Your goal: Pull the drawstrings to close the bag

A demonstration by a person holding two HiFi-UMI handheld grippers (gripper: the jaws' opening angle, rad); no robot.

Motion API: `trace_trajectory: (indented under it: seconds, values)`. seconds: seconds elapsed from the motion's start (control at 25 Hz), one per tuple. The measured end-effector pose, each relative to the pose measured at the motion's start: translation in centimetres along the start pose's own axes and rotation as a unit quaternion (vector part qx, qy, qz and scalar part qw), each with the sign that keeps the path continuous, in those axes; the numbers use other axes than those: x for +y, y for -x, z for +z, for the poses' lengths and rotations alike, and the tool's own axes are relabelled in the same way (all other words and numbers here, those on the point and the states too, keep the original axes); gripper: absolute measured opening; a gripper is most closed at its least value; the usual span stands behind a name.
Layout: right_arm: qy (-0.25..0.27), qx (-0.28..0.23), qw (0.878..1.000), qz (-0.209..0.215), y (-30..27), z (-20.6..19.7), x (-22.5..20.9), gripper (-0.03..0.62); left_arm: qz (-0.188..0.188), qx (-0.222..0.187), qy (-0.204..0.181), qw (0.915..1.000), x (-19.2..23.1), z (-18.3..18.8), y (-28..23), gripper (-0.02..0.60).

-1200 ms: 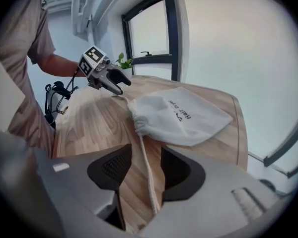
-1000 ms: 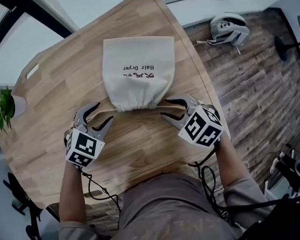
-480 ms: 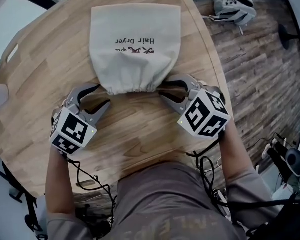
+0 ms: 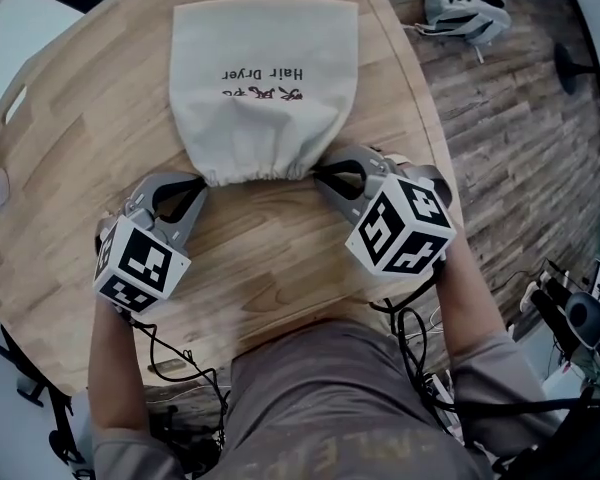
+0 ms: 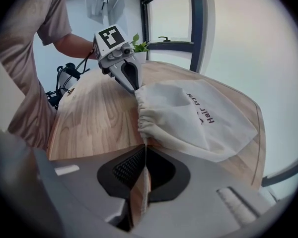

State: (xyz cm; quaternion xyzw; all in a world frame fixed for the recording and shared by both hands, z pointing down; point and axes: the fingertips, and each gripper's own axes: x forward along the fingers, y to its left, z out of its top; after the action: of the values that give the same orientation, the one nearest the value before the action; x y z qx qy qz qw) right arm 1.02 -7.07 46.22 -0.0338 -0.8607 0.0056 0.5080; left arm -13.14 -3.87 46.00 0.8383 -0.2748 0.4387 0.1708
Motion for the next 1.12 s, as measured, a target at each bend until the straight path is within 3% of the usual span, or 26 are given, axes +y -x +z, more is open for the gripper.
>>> trace_trajectory:
  seconds: [0.12, 0.28, 0.44, 0.56, 0.88, 1.12]
  values:
    - [0.004, 0.001, 1.0, -0.001, 0.0, 0.0, -0.1, 0.038, -0.007, 0.008, 0.003, 0.9999, 0.1, 0.0, 0.0, 0.014]
    - [0.022, 0.014, 1.0, -0.007, 0.1, -0.1, 0.1, 0.037, 0.012, 0.029, -0.033, 0.999, 0.1, -0.1, 0.0, 0.011]
    - [0.01, 0.005, 1.0, -0.007, 0.2, -0.1, 0.0, 0.037, 0.014, 0.015, -0.017, 0.9996, 0.3, -0.1, 0.2, 0.008]
    - [0.013, 0.006, 1.0, -0.01, 0.2, 0.1, -0.1, 0.035, 0.021, 0.013, -0.028, 0.9993, 0.5, -0.2, 0.5, 0.006]
    - [-0.018, -0.029, 0.999, -0.005, 1.0, -0.8, -0.6, 0.034, 0.034, -0.015, 0.046, 0.9982, 1.9, -0.6, 1.0, 0.005]
    - [-0.017, -0.007, 1.0, -0.004, 2.4, -3.0, -1.4, 0.034, 0.025, -0.029, 0.059, 0.9975, 2.0, 0.3, 1.3, 0.005]
